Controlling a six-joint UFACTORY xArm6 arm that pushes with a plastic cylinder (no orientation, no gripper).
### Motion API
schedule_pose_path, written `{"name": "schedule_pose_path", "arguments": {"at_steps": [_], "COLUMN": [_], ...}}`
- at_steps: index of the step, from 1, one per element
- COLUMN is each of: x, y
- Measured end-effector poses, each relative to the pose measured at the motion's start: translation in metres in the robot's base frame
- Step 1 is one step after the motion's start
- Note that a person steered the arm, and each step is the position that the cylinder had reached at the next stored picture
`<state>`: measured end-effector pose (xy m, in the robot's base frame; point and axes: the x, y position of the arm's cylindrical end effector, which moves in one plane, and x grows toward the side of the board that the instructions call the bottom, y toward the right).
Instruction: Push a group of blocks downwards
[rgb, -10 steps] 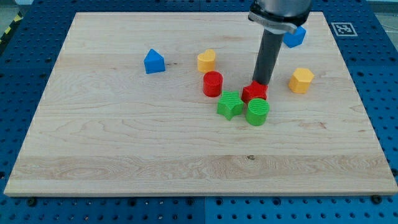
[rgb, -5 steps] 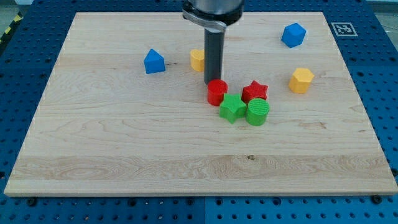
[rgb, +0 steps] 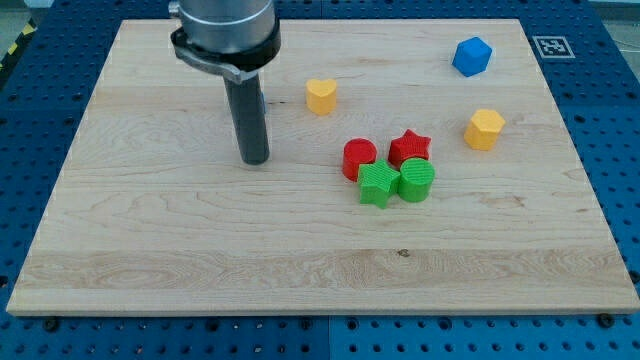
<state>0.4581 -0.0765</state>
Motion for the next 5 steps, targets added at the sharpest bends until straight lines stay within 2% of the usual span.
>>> {"name": "schedule_pose_path", "arguments": {"at_steps": [2,5], "x": [-0.002,-0.004], "y": [0.067,0.119]}}
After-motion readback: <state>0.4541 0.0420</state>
